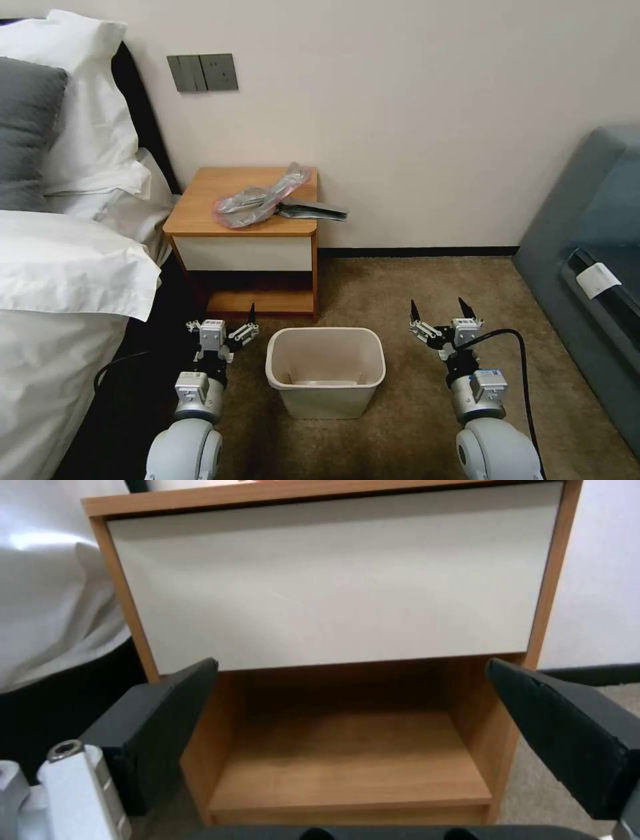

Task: Pick up the garbage bag from the table and place it over the trash can.

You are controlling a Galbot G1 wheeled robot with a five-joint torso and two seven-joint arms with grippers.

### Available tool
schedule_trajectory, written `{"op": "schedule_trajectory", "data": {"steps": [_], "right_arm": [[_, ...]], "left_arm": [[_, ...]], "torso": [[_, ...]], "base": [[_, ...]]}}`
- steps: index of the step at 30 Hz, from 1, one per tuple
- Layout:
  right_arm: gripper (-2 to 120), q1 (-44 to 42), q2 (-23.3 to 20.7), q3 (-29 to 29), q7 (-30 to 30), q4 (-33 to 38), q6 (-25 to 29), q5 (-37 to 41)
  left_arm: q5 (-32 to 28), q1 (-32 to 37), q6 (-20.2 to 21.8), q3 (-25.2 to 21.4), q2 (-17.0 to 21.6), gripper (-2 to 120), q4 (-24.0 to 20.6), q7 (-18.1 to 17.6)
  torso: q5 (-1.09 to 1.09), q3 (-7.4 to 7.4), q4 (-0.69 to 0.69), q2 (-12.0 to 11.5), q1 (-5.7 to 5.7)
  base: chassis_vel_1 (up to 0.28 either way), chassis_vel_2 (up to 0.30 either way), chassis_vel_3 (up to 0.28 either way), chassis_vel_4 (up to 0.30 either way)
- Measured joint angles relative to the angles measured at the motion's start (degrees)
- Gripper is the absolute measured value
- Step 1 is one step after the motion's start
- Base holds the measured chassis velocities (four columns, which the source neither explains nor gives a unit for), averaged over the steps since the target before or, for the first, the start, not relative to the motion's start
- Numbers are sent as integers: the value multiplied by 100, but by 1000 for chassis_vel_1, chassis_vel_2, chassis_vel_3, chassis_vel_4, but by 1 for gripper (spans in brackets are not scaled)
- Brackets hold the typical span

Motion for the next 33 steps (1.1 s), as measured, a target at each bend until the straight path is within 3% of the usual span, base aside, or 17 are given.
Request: {"op": "schedule_trajectory", "data": {"steps": [33], "right_arm": [[100,0,0,0,0,0,0,0]], "left_arm": [[0,0,0,0,0,100,0,0]], "torso": [[0,0,0,0,0]], "base": [[0,0,0,0]]}}
